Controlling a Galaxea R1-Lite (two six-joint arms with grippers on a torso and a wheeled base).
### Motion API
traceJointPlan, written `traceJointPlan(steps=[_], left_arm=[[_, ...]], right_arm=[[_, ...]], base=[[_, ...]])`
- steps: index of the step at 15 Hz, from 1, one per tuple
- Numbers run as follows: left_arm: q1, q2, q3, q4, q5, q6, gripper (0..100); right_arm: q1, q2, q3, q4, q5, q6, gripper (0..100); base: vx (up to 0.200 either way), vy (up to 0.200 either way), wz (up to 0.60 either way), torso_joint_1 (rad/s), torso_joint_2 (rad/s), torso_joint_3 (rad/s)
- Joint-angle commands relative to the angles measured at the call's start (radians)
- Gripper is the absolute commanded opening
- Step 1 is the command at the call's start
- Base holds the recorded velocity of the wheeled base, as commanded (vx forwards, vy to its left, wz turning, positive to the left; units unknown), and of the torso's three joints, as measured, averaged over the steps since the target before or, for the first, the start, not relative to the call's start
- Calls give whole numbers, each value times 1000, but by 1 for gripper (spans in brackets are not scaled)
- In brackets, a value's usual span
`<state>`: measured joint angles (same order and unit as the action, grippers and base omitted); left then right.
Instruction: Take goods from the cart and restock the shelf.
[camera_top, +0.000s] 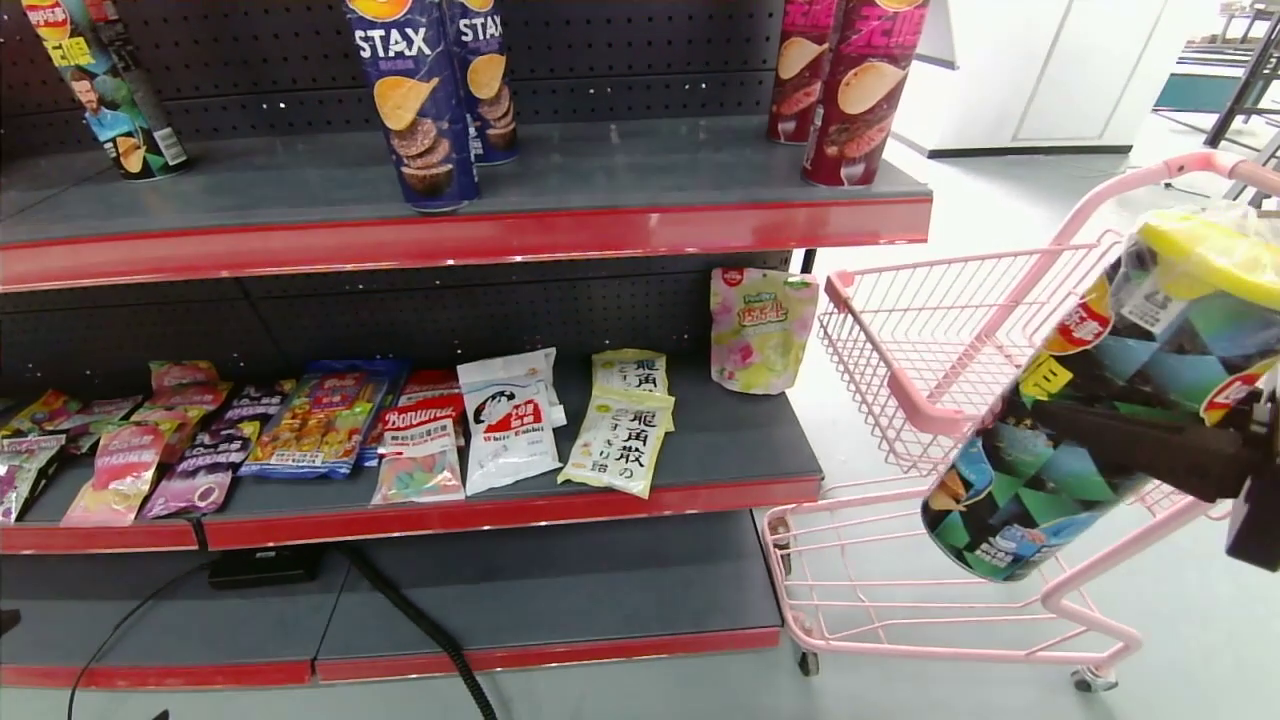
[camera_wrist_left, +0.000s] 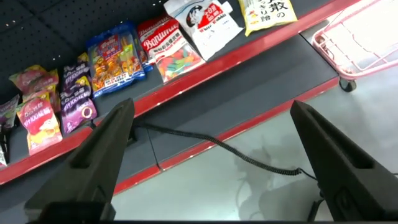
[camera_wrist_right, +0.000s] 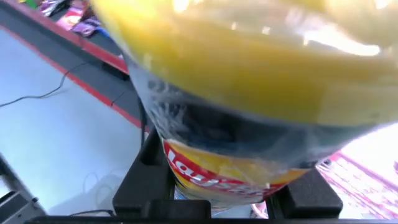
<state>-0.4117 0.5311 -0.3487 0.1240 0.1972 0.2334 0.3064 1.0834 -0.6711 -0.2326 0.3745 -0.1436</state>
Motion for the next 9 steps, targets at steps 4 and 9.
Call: traceJointPlan(steps=[4,9], left_arm=[[1,-10,-21,0,2,0,100],[1,-2,-27,0,2,15,100]], right_arm=[[86,73,-15,-4,-37,-96,0],[123,69,13,-13,-49,-100,0]], base=[[0,0,0,0,0,0],[0,0,0,0,0,0]])
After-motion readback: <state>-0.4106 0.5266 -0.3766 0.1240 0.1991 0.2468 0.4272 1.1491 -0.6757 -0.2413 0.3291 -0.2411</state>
